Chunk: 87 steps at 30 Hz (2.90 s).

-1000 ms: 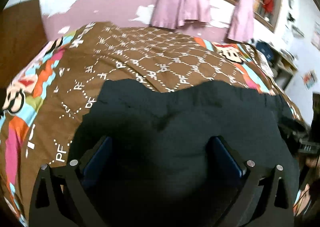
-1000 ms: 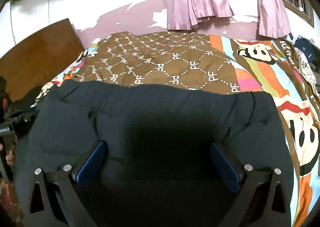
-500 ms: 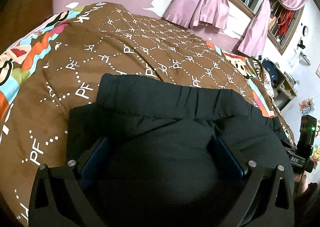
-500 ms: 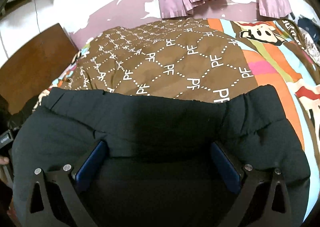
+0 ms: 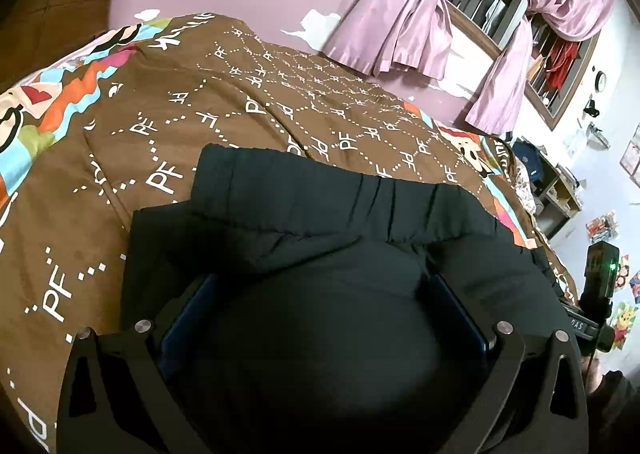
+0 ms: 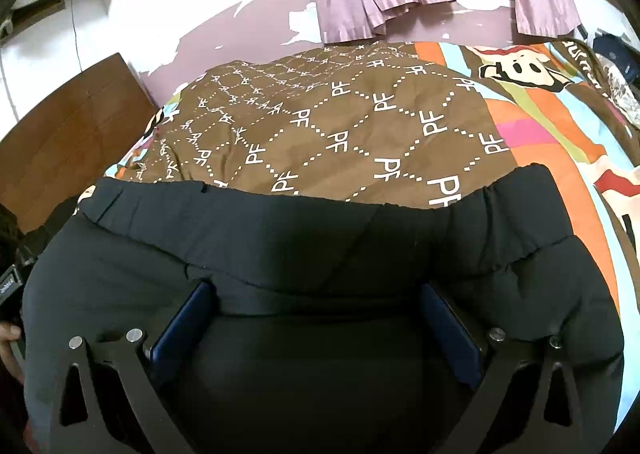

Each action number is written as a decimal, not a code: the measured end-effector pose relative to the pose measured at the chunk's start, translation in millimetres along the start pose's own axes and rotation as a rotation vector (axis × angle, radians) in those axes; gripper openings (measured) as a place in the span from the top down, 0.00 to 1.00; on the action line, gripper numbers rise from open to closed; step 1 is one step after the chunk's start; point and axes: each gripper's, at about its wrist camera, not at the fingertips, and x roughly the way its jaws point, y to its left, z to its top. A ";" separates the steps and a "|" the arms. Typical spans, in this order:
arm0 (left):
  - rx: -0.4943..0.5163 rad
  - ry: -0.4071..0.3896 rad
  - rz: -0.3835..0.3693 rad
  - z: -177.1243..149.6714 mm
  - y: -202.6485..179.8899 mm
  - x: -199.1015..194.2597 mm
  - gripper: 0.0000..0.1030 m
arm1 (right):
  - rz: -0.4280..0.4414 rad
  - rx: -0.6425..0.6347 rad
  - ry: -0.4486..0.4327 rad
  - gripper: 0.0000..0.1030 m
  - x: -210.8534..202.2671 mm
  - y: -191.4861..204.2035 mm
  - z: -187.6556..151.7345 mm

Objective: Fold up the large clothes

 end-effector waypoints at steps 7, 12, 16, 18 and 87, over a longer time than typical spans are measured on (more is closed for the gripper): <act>-0.007 -0.012 -0.013 -2.6 3.0 2.9 0.01 | -0.031 -0.014 -0.011 0.00 -1.1 4.9 -2.4; 0.001 -0.020 -0.005 -4.7 2.6 3.4 0.01 | -0.074 -0.041 -0.029 0.00 -3.9 12.6 -4.4; 0.003 -0.023 -0.005 -5.6 2.8 3.4 0.01 | -0.094 -0.053 -0.041 0.00 -6.1 15.9 -5.7; 0.002 -0.029 -0.010 -6.3 3.3 2.9 0.01 | -0.095 -0.056 -0.046 0.00 -7.0 16.1 -6.1; -0.146 0.068 -0.058 -54.5 52.9 -42.8 0.01 | 0.013 0.341 -0.029 0.00 -111.1 -113.6 -101.7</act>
